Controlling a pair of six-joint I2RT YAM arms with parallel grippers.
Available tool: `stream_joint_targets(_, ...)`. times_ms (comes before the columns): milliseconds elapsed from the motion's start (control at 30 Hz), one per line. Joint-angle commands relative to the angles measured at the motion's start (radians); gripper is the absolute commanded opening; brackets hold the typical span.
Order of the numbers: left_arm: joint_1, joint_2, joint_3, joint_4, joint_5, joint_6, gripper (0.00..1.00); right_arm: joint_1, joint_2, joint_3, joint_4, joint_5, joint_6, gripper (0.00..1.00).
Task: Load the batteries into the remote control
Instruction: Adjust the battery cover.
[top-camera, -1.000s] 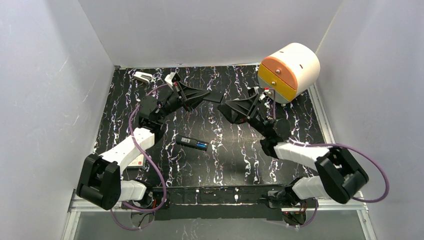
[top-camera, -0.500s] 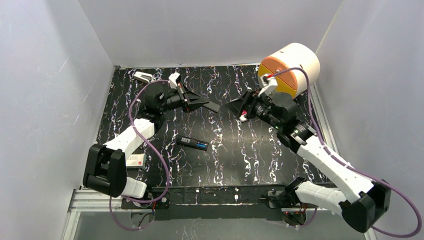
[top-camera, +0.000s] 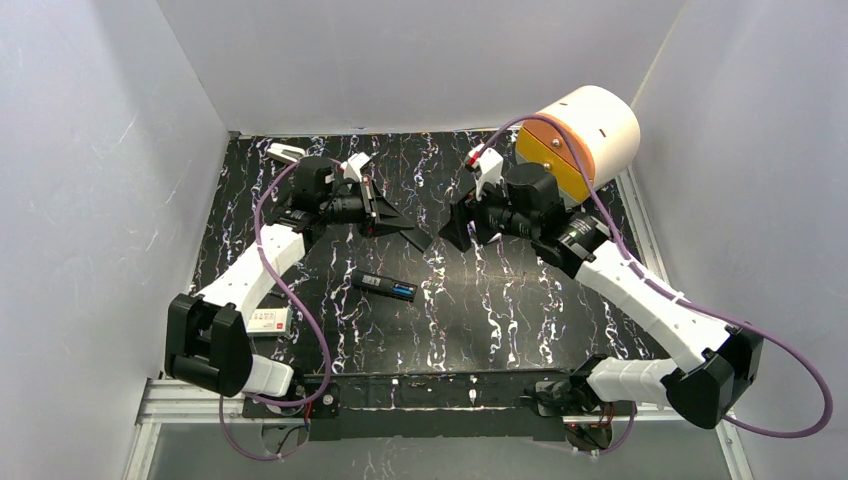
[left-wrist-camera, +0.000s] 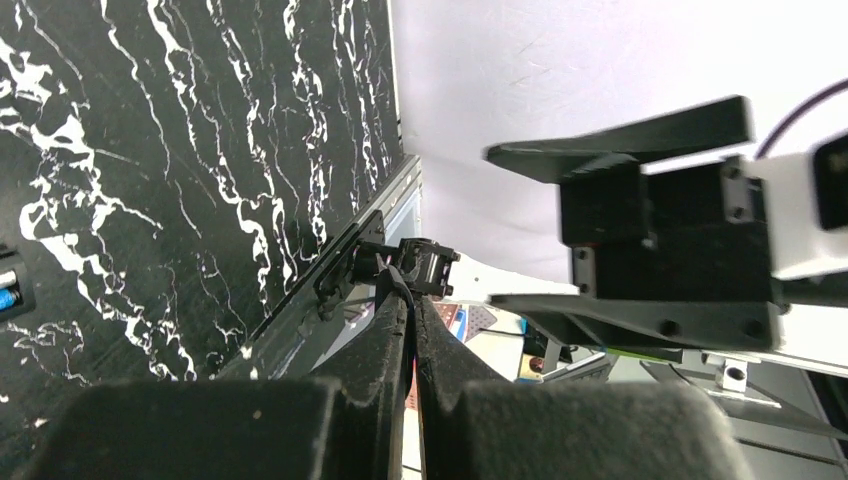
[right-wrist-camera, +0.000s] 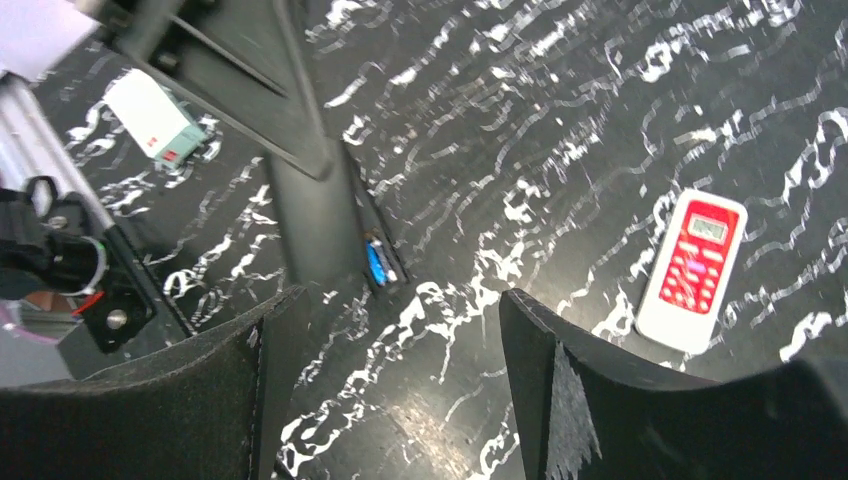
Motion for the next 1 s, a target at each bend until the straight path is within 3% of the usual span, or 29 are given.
stream_joint_targets(0, 0.003, -0.053, 0.024, -0.097, 0.013, 0.042, 0.0, 0.035, -0.011, 0.07, -0.013, -0.097, -0.029, 0.78)
stream_joint_targets(167, 0.002, -0.048, 0.008, -0.021, 0.024, -0.021, 0.0, 0.113, 0.031, 0.078, 0.007, -0.095, -0.019, 0.8)
stream_joint_targets(400, 0.001, -0.059, 0.002, -0.038, 0.058, -0.005, 0.0, 0.153, 0.083, 0.069, 0.013, 0.015, -0.018, 0.8)
stream_joint_targets(700, 0.001, -0.094, -0.022, -0.052, 0.075, -0.006, 0.0, 0.156, 0.108, 0.077, -0.001, -0.001, -0.035, 0.66)
stream_joint_targets(967, 0.002, -0.112, -0.042, -0.046, 0.081, -0.01, 0.0, 0.169, 0.119, 0.087, 0.008, -0.039, -0.057, 0.62)
